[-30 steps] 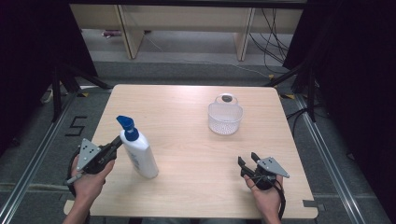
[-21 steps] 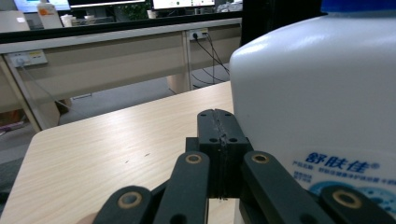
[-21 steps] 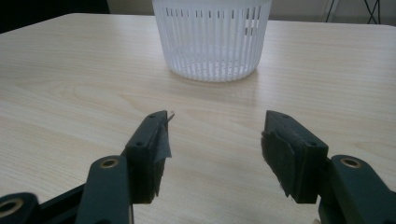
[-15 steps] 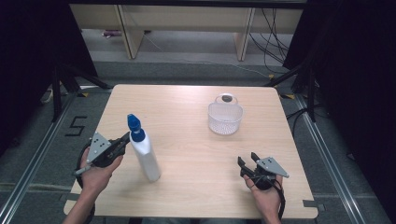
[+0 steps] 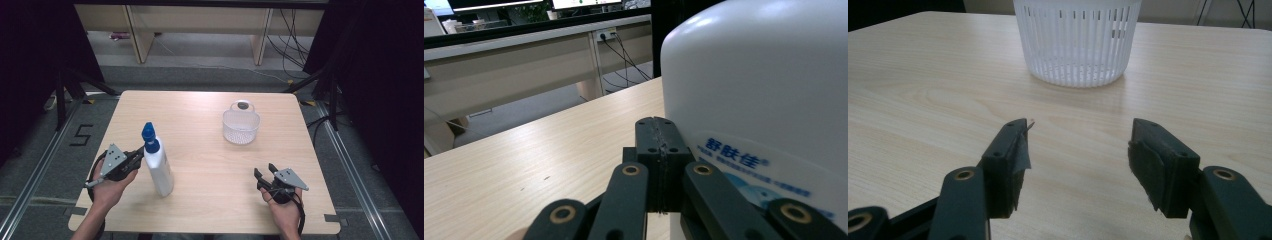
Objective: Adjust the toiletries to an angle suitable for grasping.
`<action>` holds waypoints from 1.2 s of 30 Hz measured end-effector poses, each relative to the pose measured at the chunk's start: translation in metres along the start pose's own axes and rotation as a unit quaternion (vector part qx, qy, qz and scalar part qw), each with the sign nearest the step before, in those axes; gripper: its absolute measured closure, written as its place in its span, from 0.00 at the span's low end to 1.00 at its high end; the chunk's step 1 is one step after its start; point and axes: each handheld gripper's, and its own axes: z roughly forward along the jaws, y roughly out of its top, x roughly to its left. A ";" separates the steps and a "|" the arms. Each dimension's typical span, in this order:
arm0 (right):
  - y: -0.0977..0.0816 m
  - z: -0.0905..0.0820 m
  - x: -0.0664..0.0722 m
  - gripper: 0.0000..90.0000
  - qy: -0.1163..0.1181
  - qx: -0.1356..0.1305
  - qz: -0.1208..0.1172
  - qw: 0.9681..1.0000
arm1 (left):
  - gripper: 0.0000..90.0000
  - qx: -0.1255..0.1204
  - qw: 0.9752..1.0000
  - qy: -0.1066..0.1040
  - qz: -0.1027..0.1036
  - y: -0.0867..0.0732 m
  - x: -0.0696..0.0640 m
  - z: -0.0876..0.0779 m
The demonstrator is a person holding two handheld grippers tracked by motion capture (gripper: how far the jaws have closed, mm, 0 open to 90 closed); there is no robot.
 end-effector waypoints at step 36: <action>0.025 -0.009 0.031 0.46 0.091 -0.028 -0.031 0.995 | 0.96 -0.009 1.000 0.002 0.006 -0.011 -0.013 -0.013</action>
